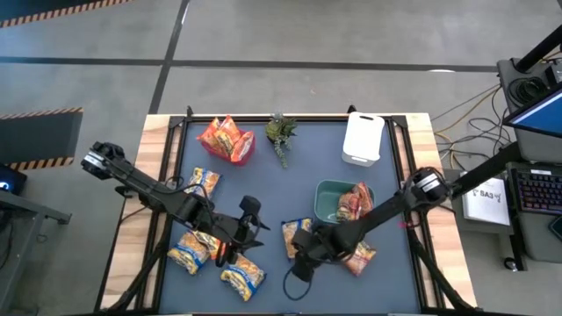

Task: Sort Maruchan noodles
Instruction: Put the blue noodle pack into the white bin

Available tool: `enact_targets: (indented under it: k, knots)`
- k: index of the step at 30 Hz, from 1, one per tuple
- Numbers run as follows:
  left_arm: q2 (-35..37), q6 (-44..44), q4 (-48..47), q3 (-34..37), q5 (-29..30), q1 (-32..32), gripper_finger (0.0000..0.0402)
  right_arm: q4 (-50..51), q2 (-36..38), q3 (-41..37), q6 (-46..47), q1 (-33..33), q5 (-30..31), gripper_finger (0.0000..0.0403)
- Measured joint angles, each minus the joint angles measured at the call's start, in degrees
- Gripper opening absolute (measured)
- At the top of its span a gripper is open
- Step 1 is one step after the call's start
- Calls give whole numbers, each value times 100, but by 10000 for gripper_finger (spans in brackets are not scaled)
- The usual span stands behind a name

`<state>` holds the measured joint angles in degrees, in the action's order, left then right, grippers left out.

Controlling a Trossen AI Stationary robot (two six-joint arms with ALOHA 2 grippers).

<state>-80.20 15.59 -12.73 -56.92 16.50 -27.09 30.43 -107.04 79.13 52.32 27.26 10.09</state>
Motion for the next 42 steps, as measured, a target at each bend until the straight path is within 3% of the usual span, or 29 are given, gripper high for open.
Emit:
enact_targets:
  k: [5, 11, 16, 22, 25, 29, 36, 42]
  knots:
    - [-2, 240, 583, 317, -271, 108, 208, 125, 308, 40, 107, 2, 34, 68]
    - [-94, 500, 1836, 875, -515, 431, 190, 772, 733, 36, 1398, 86, -136, 69]
    - [-597, 547, 2207, 886, -639, 748, 125, 1229, 756, 19, 2469, 143, -667, 68]
    - [-1496, 890, 2422, 663, -1418, 988, 18, 1265, 747, -121, 2716, 189, -755, 75]
    - [-1896, 944, 2390, 510, -1456, 1112, 8, 1283, 749, -190, 2825, 184, -757, 85]
    - [-2267, 947, 2246, 301, -1582, 1241, 3, 1248, 749, -343, 3042, 182, -759, 120]
    - [-2498, 944, 1818, 174, -2509, 1370, 1, 1124, 749, -503, 3173, 109, -677, 209]
    - [-2550, 907, 1584, 155, -2513, 1457, 0, 892, 754, -544, 3148, -3, -526, 274]
